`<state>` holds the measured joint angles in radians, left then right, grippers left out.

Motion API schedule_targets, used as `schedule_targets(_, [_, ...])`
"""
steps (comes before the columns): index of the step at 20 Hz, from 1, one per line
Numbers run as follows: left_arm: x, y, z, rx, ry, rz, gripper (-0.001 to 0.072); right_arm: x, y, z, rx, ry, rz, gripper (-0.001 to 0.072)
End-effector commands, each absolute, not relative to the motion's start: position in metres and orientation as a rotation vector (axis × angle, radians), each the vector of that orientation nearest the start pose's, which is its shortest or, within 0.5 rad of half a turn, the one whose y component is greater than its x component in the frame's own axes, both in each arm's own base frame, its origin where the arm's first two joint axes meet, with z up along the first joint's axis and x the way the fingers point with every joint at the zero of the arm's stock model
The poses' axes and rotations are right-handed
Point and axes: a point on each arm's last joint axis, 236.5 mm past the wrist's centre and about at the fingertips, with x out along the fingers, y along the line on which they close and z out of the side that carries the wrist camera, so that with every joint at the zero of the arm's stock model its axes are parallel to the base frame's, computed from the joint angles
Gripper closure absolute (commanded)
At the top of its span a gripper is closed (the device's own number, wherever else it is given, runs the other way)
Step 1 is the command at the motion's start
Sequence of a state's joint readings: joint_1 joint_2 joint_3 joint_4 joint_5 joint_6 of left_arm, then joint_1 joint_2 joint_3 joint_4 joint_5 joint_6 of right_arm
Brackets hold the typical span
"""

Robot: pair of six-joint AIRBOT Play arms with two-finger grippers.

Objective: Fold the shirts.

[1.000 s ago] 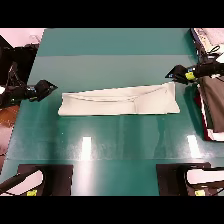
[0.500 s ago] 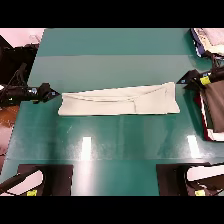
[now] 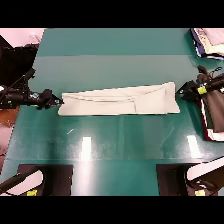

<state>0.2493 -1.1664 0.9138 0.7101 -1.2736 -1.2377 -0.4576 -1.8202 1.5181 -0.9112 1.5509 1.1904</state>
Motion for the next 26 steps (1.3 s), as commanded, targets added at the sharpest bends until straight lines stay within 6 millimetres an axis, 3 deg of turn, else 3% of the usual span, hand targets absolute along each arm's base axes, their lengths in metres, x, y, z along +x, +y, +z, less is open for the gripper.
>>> schedule_targets(1, [0.336, -0.102, 0.036, -0.696, 1.228, -0.483, 0.0683, 0.410, -0.028, -0.065, 0.667, 1.508, 0.473, 0.0097])
schedule_targets(7, [0.343, -0.144, 0.031, -0.559, 1.193, -0.531, 0.0683, 0.406, 0.009, -0.081, 0.627, 1.578, 0.552, 0.0113])
schedule_targets(12, [0.336, -0.166, 0.030, -0.513, 1.200, -0.577, 0.0684, 0.407, 0.028, -0.083, 0.569, 1.579, 0.600, 0.0417])
schedule_targets(14, [0.332, -0.173, 0.026, -0.503, 1.224, -0.569, 0.0684, 0.405, 0.029, -0.082, 0.553, 1.579, 0.628, 0.0623])
schedule_targets(15, [0.329, -0.175, 0.022, -0.479, 1.235, -0.561, 0.0684, 0.402, 0.033, -0.077, 0.562, 1.581, 0.662, 0.0692])
schedule_targets(19, [0.335, -0.195, 0.015, -0.442, 1.239, -0.559, 0.0685, 0.405, 0.046, -0.045, 0.580, 1.503, 0.749, 0.0694])
schedule_targets(23, [0.361, -0.236, 0.015, -0.386, 1.243, -0.636, 0.0685, 0.415, 0.062, 0.015, 0.539, 1.385, 0.720, 0.0695])
schedule_targets(26, [0.394, -0.275, 0.009, -0.349, 1.219, -0.683, 0.0684, 0.422, 0.081, 0.070, 0.512, 1.306, 0.670, 0.0696])
